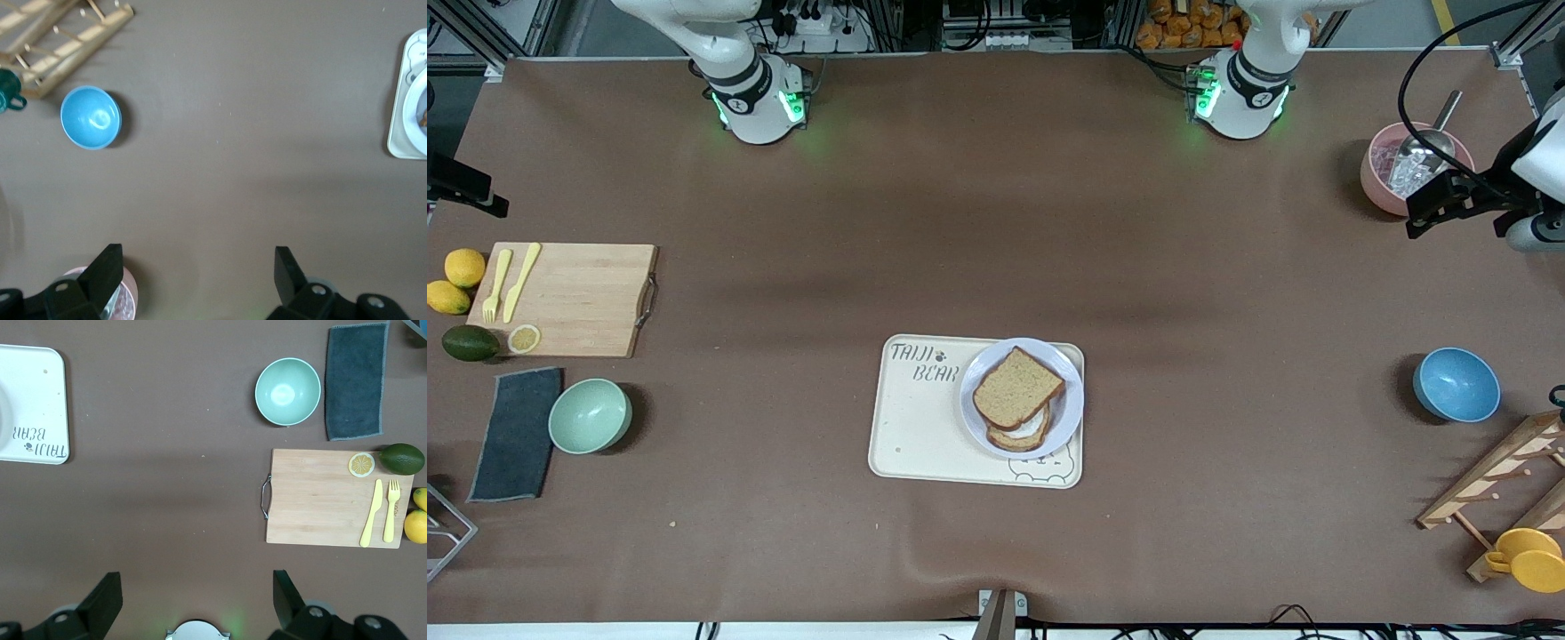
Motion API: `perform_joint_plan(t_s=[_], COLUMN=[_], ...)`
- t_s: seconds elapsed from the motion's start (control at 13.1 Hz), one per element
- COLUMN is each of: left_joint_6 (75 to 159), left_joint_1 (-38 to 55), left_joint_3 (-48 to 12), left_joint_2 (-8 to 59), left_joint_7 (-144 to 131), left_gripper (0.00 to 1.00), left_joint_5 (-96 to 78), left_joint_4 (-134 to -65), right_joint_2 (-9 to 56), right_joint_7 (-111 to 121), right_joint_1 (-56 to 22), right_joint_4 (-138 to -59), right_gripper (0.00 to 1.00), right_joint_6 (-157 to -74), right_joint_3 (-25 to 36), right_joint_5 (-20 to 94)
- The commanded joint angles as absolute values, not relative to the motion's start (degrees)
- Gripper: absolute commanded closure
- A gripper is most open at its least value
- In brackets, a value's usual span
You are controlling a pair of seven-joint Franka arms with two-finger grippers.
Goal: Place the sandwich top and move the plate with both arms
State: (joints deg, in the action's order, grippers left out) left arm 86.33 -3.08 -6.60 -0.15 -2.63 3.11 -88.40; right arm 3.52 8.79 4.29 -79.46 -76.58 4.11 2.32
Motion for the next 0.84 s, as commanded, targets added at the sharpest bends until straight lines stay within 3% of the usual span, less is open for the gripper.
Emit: perform_joint_plan(t_s=[0.0,0.76], left_joint_6=[84.73,86.84], left_joint_1=[-3.16,-2.55], left_joint_3=[-5.98,-6.42], left_joint_2=[-1.23,0.61], left_joint_7=[-3.52,-7.91], left_gripper=[0.0,0.0], left_joint_5=[1.76,-0.35], left_joint_4=[-89.65,-89.56], right_joint_2=[3.78,3.87], right_joint_7=[8.53,8.26], right_joint_1=[4.75,4.39], right_joint_4=[-78.4,-78.31], right_gripper=[0.0,0.0], right_joint_6=[-75.94,-76.11], right_joint_3=[3.87,3.87], right_joint_5=[2.11,2.2])
